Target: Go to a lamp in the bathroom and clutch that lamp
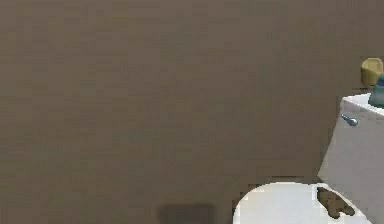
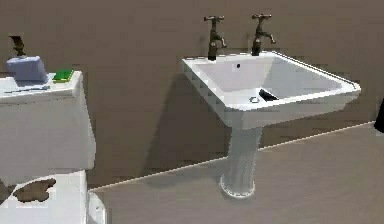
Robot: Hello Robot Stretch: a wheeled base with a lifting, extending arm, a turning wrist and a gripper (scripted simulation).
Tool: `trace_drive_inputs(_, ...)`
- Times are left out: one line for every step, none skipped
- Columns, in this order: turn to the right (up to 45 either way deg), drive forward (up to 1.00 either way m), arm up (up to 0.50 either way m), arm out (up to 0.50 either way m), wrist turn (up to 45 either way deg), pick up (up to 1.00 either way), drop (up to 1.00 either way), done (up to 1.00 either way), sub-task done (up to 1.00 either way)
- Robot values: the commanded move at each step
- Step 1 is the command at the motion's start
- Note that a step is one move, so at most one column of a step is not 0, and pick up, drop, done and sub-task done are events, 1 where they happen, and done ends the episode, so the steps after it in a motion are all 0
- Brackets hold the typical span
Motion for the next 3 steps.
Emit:
trace_drive_inputs(45.0, 0.00, 0.00, 0.00, 0.0, 0.00, 0.00, 0.00, 0.00)
trace_drive_inputs(24.0, 0.00, 0.00, 0.00, 0.0, 0.00, 0.00, 0.00, 0.00)
trace_drive_inputs(0.0, 1.00, 0.00, 0.00, 0.0, 0.00, 0.00, 0.00, 0.00)
